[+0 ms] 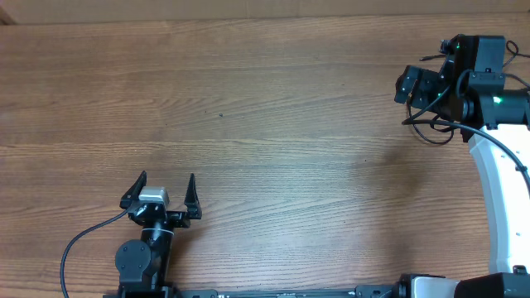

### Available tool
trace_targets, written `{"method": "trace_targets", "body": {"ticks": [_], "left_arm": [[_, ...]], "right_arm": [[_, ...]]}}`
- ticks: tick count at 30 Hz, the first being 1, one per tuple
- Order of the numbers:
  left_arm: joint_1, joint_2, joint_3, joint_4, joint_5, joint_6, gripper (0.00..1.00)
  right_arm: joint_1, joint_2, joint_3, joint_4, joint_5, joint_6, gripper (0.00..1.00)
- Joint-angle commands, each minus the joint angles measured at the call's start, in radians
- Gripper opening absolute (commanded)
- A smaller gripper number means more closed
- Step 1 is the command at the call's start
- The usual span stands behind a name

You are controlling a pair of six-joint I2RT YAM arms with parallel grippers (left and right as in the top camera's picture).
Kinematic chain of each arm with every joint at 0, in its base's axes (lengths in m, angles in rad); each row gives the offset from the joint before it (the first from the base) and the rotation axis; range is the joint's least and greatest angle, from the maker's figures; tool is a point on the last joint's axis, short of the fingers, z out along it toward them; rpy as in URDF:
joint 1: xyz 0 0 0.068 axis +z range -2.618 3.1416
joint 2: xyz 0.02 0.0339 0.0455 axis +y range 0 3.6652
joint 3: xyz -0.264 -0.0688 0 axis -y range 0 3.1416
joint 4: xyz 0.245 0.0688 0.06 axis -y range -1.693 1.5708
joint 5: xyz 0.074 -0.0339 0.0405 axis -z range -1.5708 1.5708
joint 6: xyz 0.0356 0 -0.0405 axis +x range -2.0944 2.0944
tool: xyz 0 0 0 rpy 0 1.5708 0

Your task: Untangle cables

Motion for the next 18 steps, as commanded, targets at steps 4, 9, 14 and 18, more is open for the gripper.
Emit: {"method": "trace_targets", "body": {"ticks": [4,9,14,18], "left_arm": [[0.018,-0.011,-0.004,-0.006,0.021,0.01,1.0],[0.039,-0.011,-0.004,-0.006,0.022,-0.018,0.99],[0.048,-0.011,-0.004,-0.006,0.024,-0.019,1.0],[0.071,-0.011,-0.004,-0.005,0.033,-0.019,1.0]], "right_arm": [[0.001,0.0,0.024,0.006,-0.002,0.003,1.0],[0.001,0.0,0.024,0.006,-0.002,0.003,1.0],[0.001,0.0,0.024,0.006,-0.002,0.003,1.0],[0.001,0.0,0.024,0.006,-0.002,0.003,1.0]]}}
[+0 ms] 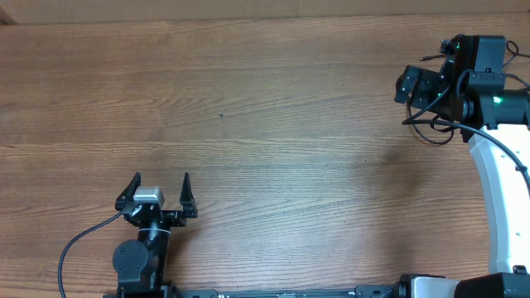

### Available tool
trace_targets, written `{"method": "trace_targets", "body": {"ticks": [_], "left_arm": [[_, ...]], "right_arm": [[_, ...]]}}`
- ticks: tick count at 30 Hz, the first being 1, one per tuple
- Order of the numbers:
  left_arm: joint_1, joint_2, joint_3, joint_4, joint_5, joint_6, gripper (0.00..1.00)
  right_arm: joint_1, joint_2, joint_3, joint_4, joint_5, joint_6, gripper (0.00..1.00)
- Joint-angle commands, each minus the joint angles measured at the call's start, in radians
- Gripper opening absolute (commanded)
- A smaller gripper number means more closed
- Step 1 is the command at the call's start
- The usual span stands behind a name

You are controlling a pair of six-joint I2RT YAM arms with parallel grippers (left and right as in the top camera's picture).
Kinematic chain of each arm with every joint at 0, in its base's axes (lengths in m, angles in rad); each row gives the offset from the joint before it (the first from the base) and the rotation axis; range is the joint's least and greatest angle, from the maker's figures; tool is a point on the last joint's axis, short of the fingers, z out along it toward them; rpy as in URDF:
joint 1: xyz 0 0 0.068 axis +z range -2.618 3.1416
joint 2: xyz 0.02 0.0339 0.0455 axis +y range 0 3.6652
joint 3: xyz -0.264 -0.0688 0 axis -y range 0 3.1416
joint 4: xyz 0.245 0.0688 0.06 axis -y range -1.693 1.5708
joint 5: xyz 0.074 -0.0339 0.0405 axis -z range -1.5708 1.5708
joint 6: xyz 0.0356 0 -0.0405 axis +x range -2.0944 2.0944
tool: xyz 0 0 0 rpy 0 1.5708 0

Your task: Untangle cables

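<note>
Only the overhead view is given. My left gripper (pixel 161 179) stands open near the table's front left, its two black fingers spread and pointing away from the front edge, with nothing between them. My right gripper (pixel 406 85) is at the far right of the table, pointing left; its jaws are a dark mass and I cannot make out their state. A thin black cable loop (pixel 432 132) lies just below and to the right of that gripper, running under the arm. Whether the gripper touches it is unclear.
The wooden table (pixel 265 124) fills the view. The white right arm (pixel 489 190) curves along the right edge. A black lead (pixel 79 240) trails from the left arm's base at the front left.
My left gripper has shifted slightly to the left and away from the front edge, still open. The right arm and the black loop have not moved.
</note>
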Motion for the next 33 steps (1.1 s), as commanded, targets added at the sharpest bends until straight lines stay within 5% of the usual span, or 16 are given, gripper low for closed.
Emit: {"method": "trace_targets", "body": {"ticks": [1,33], "left_arm": [[0.021,-0.011,-0.004,-0.006,0.028,-0.014,1.0],[-0.042,-0.011,-0.004,-0.011,-0.043,0.059,1.0]], "right_arm": [[0.001,0.0,0.024,0.006,-0.002,0.004,1.0],[0.001,0.0,0.024,0.006,-0.002,0.004,1.0]]}}
